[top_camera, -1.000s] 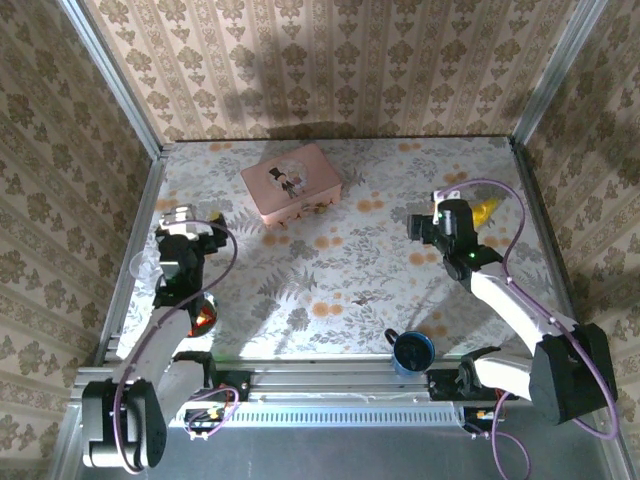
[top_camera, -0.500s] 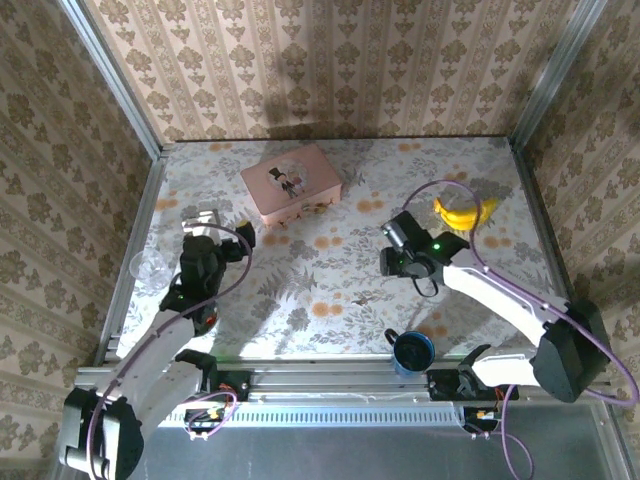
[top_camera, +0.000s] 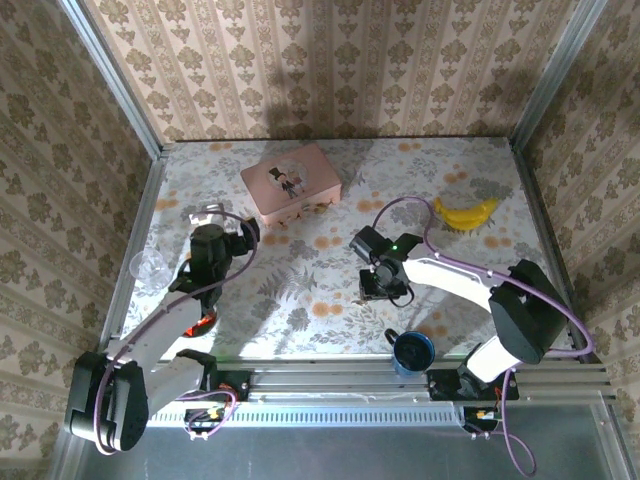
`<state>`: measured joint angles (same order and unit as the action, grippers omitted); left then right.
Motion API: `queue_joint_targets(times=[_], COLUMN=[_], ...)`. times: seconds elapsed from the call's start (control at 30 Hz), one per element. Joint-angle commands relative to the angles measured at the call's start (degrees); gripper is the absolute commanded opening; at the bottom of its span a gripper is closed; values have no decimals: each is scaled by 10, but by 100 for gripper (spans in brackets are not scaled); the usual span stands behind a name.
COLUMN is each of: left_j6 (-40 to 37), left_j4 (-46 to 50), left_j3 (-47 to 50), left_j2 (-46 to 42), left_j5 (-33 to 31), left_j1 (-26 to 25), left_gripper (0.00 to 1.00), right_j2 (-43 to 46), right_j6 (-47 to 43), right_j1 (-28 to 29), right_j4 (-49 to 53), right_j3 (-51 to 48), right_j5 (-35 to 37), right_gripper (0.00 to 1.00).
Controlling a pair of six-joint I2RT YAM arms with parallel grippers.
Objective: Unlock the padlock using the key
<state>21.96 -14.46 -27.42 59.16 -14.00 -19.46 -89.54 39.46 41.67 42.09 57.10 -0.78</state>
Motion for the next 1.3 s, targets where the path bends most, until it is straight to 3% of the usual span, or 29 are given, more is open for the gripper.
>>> queue_joint_targets(times=[0.0,0.5,1.0,1.27], left_j6=[17,32,42,44], left_j4=[-15,-11,-22,-20], left_j3=[-11,-9,-13,-13], left_j2=[-5,-2,18,20], left_j5=[-15,-17,9,12], left_j1=[4,14,22,24], left_gripper=[100,100,100,100], right_j2=[-20,-89,-93,-90], right_j6=[16,23,37,44], right_j1=[6,10,16,17], right_j4=[-22,-48,-54,-62], right_j3=[-12,3,10,13], right_j5=[-34,-54,-52,-54], right_gripper=[37,28,21,28])
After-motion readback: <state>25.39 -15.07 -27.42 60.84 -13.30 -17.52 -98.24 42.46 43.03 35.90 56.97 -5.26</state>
